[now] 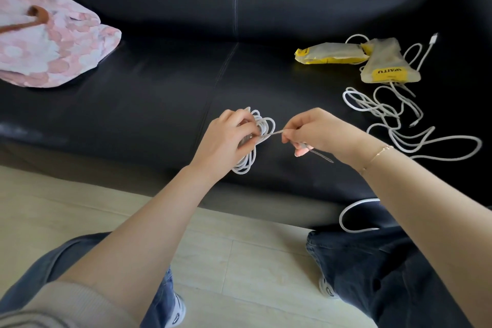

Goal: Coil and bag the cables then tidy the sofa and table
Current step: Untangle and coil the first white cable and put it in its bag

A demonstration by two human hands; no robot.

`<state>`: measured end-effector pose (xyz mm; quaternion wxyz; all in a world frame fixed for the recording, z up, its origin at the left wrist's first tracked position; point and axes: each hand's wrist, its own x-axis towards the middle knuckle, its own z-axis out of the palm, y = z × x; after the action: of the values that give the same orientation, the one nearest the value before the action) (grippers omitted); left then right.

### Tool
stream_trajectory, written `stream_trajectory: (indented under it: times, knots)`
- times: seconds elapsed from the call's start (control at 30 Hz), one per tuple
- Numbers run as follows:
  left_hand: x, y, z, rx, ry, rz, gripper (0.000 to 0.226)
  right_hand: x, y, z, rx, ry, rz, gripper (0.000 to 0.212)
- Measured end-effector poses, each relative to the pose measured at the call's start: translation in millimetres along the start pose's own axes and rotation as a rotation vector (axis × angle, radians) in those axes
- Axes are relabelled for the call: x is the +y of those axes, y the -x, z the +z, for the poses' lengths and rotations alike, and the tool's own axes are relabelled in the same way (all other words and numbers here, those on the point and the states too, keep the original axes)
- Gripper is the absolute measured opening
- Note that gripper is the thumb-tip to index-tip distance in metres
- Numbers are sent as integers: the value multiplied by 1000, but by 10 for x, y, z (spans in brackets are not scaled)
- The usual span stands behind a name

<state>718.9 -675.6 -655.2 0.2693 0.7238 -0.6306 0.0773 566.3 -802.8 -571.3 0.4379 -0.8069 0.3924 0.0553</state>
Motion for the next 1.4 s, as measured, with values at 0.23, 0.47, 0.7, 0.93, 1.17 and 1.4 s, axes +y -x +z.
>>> stream_trajectory:
  times: [0.23,0.47,0.7,0.93,1.17,1.4]
  knots:
    - [-12,17,-3,-16,74,-66,12,-12,169,-58,-8,16,-8,29]
    - [254,8,46,116,147,-206,19,-60,149,-25,-44,-57,-7,29]
    - [385,26,166,191,131,-343,25,-77,124,-50,-40,-139,-49,30]
    - [310,-33,66,200,153,-301,10,-100,91,-20,49,-193,-63,32]
    - [313,-22,51,219,180,-334,6,-105,107,35,42,-262,-165,32]
    - [389,-26,-54,208,257,-508,9,-45,156,185,-41,-414,-452,29]
